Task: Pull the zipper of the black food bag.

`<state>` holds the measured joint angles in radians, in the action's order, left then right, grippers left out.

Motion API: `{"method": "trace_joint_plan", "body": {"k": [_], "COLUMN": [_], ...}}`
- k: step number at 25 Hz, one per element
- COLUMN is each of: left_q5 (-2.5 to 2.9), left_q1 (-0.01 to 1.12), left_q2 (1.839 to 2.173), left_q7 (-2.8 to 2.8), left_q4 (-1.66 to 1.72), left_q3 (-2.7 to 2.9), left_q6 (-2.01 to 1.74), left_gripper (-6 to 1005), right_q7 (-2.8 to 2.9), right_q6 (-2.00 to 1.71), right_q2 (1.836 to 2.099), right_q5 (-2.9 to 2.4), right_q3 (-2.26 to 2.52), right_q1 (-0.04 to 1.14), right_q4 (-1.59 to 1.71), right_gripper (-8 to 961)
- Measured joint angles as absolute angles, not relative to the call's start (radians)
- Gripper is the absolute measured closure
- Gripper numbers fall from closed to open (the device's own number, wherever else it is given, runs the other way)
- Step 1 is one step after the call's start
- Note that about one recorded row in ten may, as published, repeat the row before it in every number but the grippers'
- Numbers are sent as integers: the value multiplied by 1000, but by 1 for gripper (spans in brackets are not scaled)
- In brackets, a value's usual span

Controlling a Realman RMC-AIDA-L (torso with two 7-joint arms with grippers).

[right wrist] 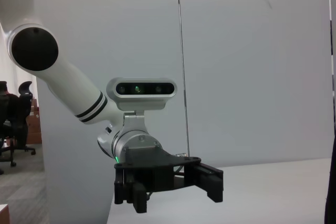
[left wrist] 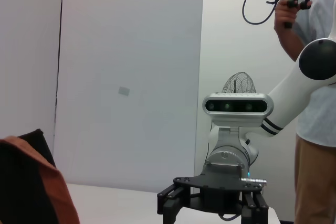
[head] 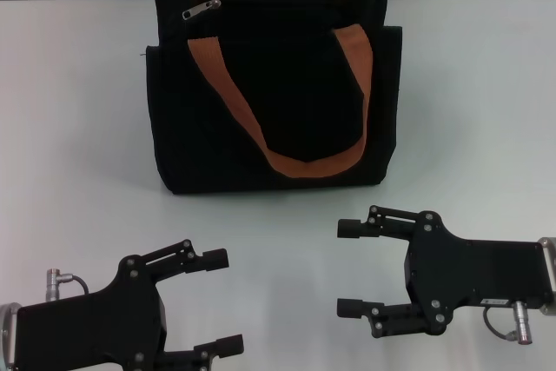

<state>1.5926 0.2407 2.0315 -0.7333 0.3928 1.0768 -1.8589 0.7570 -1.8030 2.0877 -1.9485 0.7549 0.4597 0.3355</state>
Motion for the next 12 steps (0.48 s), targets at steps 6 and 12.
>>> {"method": "trace_joint_plan", "body": {"k": [6,12], "left_q5": [1593,1586], "left_q1": [240,228], "left_q2": [2033,2068], "left_q7": [-733,-666], "left_q4": [393,359], "left_q3": [1077,796], "left_q6": [-1858,-1840], "left_gripper": [180,187], "right_q7": [748,747], "right_q6": [-1802,-1802], "right_q2": [2088,2089], "right_q5": [-1948,-1948], "right_q3": [751,747], "right_q1": [462,463], "right_q4": [322,306], "right_gripper": [152,152]}}
